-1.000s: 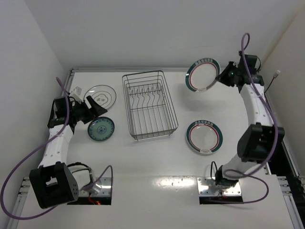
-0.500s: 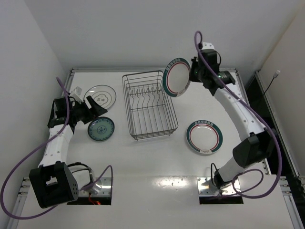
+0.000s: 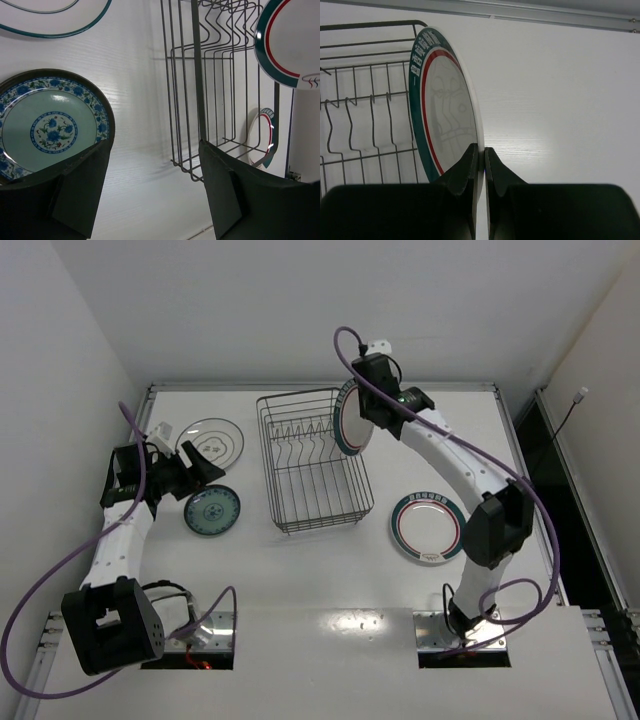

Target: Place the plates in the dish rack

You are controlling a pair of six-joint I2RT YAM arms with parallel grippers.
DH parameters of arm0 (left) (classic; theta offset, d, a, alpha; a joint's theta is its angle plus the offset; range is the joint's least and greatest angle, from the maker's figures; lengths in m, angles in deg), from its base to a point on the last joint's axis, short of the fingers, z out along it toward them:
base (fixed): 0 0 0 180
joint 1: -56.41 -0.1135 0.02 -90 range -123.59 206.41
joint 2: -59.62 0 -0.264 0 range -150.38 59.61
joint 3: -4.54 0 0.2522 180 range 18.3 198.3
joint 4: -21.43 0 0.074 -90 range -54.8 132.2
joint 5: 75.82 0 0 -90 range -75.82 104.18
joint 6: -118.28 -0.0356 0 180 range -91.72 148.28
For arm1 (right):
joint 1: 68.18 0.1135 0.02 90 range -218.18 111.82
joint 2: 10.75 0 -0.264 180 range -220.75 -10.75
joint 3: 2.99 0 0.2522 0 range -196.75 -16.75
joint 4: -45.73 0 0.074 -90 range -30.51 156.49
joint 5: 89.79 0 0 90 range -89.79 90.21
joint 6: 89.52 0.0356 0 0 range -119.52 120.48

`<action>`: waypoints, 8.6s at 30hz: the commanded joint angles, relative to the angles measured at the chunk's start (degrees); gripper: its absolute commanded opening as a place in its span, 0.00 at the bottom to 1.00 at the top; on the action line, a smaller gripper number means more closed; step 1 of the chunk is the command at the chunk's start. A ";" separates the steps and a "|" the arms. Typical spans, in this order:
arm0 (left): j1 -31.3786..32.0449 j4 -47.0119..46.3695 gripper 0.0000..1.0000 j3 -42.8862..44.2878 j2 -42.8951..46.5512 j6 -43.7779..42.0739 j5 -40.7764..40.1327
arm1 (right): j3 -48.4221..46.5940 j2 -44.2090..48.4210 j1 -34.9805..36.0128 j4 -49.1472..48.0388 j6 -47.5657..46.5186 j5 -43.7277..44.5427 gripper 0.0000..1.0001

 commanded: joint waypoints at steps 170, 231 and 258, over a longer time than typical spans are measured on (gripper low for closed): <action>0.48 0.98 0.69 0.38 -2.00 -1.30 -3.28 | -27.61 -21.35 14.51 13.17 3.46 12.14 0.57; -11.74 -22.14 0.13 23.93 -54.56 21.21 -0.22 | 20.29 22.52 15.66 -3.53 -2.43 -20.02 0.03; -8.40 -57.55 0.00 6.19 -28.19 34.12 13.30 | -16.62 -17.47 9.59 2.54 -4.45 -18.36 0.00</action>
